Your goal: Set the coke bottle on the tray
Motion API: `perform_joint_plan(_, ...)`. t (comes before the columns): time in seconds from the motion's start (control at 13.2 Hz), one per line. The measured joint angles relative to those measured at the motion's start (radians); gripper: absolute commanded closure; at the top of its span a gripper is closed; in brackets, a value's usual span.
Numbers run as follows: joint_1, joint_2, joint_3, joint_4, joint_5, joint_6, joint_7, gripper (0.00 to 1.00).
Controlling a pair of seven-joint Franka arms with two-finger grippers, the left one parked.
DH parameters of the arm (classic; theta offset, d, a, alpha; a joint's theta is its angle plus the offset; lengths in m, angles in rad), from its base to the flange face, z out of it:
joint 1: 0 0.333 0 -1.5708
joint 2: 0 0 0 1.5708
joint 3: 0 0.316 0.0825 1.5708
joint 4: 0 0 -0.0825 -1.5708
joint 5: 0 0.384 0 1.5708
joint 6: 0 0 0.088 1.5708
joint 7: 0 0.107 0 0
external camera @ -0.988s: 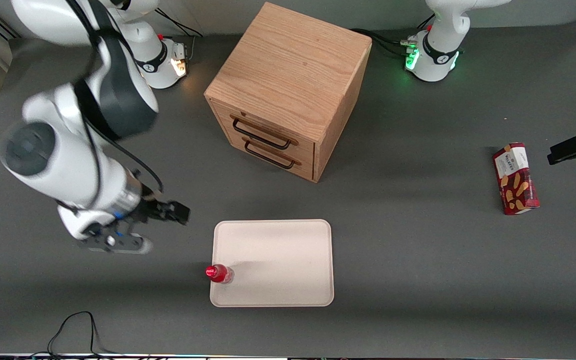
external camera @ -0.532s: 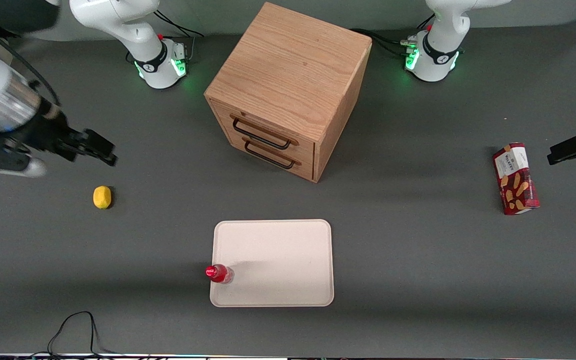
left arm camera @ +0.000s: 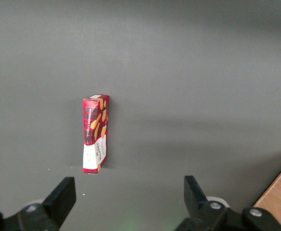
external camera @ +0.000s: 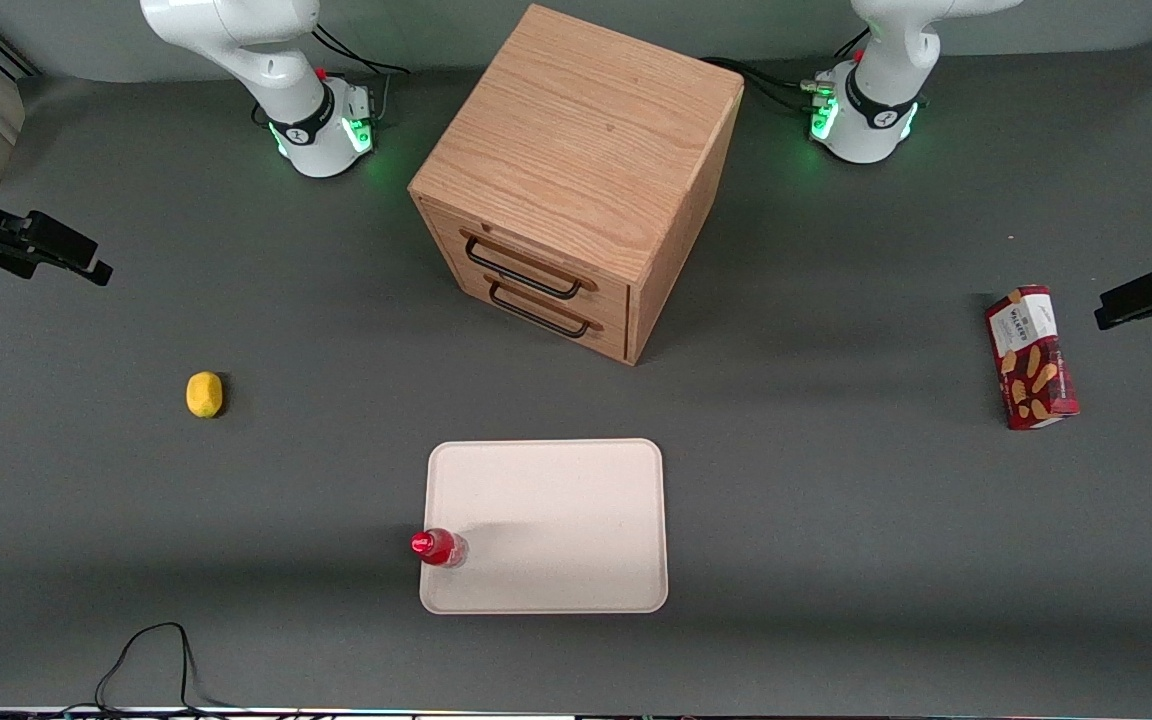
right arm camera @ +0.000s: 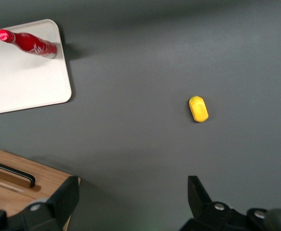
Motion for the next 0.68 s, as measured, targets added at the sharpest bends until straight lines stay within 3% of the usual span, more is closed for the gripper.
perform_joint_plan(0.46,-0.009,0.0,-0.001,-0.003,-0.01,0.008,-0.07,0.0)
perform_joint_plan(0.68,-0.056,0.0,0.036,-0.003,-0.012,0.009,-0.076,0.0)
